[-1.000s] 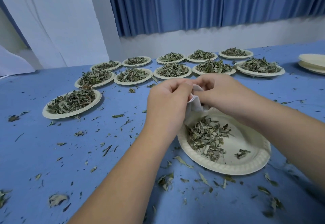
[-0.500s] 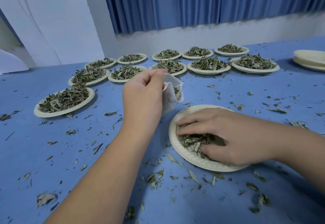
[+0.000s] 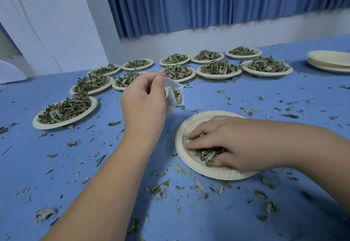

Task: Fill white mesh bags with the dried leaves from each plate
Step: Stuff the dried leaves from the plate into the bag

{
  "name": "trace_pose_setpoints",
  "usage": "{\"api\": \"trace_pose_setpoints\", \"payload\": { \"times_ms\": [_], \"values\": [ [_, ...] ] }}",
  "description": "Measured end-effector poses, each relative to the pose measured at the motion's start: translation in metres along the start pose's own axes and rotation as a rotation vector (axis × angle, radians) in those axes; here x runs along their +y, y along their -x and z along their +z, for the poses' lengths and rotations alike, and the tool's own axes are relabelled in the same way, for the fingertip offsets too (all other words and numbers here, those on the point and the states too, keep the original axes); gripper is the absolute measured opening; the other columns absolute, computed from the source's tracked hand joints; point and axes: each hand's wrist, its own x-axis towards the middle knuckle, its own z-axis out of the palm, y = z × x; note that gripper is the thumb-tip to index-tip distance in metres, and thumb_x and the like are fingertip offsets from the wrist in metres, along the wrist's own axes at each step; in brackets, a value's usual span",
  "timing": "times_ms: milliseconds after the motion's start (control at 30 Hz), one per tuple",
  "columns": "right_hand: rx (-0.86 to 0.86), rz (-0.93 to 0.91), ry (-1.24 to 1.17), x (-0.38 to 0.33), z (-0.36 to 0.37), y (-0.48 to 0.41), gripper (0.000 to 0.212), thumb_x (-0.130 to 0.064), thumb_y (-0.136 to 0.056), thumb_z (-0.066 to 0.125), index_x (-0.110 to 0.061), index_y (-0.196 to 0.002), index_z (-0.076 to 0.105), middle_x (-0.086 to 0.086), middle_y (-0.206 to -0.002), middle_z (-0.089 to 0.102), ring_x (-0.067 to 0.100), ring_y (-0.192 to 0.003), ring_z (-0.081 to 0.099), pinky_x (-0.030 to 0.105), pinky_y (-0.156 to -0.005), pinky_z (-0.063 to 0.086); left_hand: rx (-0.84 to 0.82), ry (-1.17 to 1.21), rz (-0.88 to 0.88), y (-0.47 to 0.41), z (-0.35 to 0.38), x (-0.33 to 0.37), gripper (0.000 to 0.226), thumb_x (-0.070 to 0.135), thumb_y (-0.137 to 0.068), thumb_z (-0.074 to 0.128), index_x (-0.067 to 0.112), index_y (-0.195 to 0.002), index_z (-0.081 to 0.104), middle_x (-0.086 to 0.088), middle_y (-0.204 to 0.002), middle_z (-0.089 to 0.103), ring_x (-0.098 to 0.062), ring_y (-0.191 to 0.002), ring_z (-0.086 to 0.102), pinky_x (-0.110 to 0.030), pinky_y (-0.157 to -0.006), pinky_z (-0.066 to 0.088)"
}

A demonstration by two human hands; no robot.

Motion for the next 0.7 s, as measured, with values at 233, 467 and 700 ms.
{"api": "trace_pose_setpoints", "payload": {
  "times_ms": [233, 467, 700],
  "values": [
    [0.016, -0.012, -0.031, 0.001, -0.002, 0.004, 0.047, -0.032, -0.097, 0.051, -0.047, -0.139, 0.039, -0.032, -0.142, 0.03, -0.004, -0.131, 0.02, 0.025, -0.11, 0.024, -0.042, -0.247, 0.126, -0.001, -0.001, -0.012, 0.021, 0.02, -0.097, 0.053, 0.022, -0.089, 0.073, 0.023, -0.078, 0.066, 0.004, -0.065, 0.056, -0.013, -0.06, 0.044],
    [-0.045, -0.01, -0.025, 0.002, 0.0, 0.007, 0.059, -0.028, -0.095, 0.056, -0.055, -0.139, 0.03, -0.032, -0.145, 0.021, -0.002, -0.133, 0.015, 0.031, -0.109, 0.029, -0.029, -0.227, 0.1, -0.004, 0.002, -0.016, 0.022, 0.019, -0.097, 0.054, 0.022, -0.089, 0.074, 0.02, -0.079, 0.068, 0.003, -0.063, 0.053, -0.009, -0.057, 0.042],
    [0.077, -0.062, 0.089, -0.002, 0.013, -0.004, 0.04, -0.021, -0.093, 0.055, -0.033, -0.131, 0.053, -0.017, -0.129, 0.043, 0.008, -0.117, 0.039, 0.035, -0.092, 0.042, -0.013, -0.25, 0.121, -0.002, 0.0, -0.011, 0.024, 0.019, -0.096, 0.055, 0.033, -0.082, 0.069, 0.015, -0.074, 0.067, 0.006, -0.061, 0.053, -0.006, -0.055, 0.039]
  ]
}}
